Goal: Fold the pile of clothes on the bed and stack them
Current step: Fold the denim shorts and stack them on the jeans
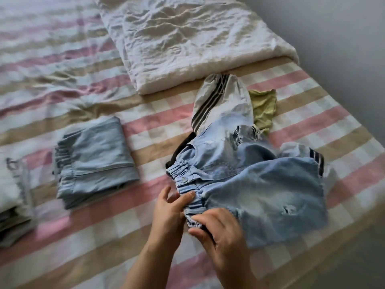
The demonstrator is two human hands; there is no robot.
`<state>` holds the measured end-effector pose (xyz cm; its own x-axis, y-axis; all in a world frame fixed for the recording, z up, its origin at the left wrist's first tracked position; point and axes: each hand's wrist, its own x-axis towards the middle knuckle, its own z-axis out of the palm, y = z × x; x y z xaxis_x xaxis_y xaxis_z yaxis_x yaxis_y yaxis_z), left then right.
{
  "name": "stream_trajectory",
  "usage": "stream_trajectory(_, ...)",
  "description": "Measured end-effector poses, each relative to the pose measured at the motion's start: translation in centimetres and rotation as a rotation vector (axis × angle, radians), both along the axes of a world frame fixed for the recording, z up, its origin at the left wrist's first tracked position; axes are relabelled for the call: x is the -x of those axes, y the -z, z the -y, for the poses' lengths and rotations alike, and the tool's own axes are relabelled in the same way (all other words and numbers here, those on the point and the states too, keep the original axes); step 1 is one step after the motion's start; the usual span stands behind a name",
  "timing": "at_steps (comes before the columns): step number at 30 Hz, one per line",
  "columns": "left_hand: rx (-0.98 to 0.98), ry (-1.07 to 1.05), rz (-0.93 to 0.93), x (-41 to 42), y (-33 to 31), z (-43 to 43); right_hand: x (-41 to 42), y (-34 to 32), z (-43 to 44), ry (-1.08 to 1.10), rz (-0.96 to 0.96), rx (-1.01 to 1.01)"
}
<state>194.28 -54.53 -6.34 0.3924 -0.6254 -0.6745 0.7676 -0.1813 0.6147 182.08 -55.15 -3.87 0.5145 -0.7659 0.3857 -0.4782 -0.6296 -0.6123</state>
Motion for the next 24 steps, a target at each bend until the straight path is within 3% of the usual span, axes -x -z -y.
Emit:
stream_trajectory(8,0.005,-0.046,0.346,-3.5,2.3,-13.1,-3.4,3.2,-10.8,-0.218,-0.019,-0.208)
stream_trajectory(12,-0.102,-0.077,0.427,-4.4,5.3,-18.1,-4.7,6.3,-14.9,-0.328,-0.11,-0.338)
stream_trajectory(19,-0.398,0.062,0.494,-4.6,10.7,-21.9,-5.3,11.6,-18.4,-0.437,-0.506,-0.459)
stream_trajectory(24,-0.464,-0.086,0.444,-7.2,12.5,-20.0,-4.5,12.9,-19.5,-0.468,-0.755,-0.412)
